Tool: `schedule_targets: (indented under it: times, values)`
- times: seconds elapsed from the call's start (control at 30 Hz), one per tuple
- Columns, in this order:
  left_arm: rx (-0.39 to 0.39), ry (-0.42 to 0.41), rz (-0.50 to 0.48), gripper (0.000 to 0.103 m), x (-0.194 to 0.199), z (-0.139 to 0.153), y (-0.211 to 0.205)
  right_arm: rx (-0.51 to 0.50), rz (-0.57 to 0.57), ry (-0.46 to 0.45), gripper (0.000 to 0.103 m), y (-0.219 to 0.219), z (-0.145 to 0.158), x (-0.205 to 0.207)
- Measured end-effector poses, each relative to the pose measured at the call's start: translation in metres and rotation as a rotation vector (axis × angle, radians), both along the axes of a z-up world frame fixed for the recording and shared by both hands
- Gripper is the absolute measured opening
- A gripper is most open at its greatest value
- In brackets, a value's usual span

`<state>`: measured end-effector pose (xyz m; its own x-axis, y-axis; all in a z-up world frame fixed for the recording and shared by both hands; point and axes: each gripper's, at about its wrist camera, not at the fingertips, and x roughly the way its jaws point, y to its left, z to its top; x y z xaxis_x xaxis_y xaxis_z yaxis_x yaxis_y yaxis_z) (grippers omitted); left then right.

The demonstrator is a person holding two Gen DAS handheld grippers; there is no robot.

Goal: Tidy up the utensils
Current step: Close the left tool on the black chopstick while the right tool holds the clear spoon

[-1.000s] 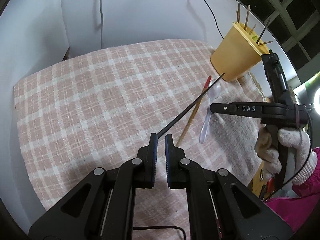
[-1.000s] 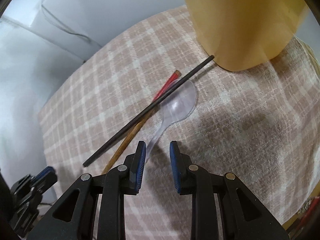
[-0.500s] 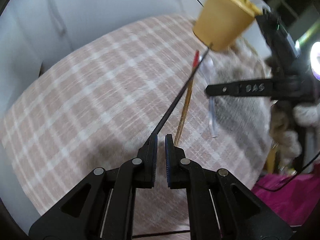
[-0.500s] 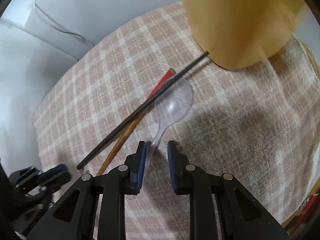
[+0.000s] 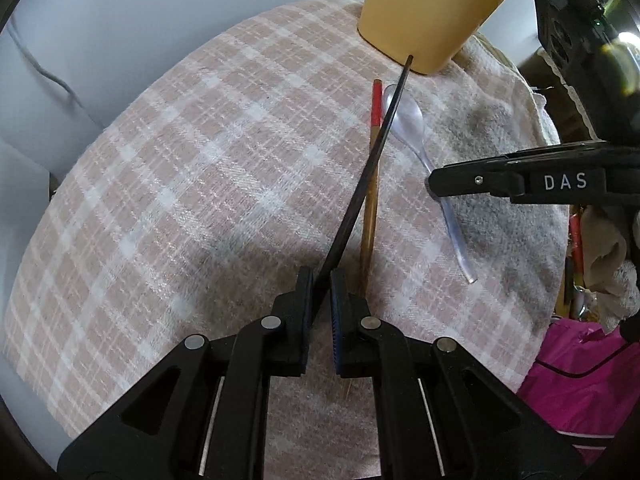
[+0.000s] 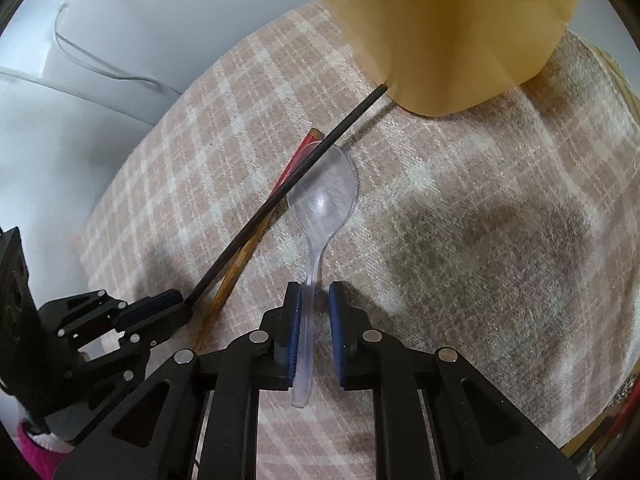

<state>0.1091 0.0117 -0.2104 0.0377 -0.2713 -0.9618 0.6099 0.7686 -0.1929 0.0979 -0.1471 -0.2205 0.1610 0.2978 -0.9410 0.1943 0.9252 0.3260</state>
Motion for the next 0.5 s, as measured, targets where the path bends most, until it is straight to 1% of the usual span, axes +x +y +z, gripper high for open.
schedule_targets:
  times: [0.07,0.13,0.3,0.33,0.4,0.5]
  values:
    - [-0.003,0.005,0.008,0.005,0.001,0.0,0.001,0.006,-0.001,0.005,0.009,-0.006,0.001,-0.001]
    - [-0.007,0.006,0.015,0.005,0.001,0.0,0.004,0.003,0.003,0.012,0.006,-0.013,0.001,-0.004]
    - [-0.008,0.017,0.048,0.005,-0.011,0.003,0.023,0.008,0.022,0.012,0.006,-0.017,0.001,-0.011]
    - [0.012,0.031,0.044,0.005,-0.015,0.004,0.03,0.007,0.028,0.013,0.006,-0.018,0.001,-0.012]
    - [0.006,0.049,0.102,0.005,-0.021,0.004,0.046,0.01,0.041,0.019,0.006,-0.02,0.001,-0.014]
    - [0.023,0.06,0.17,0.005,-0.033,0.005,0.068,0.013,0.06,0.03,0.005,-0.024,0.001,-0.018]
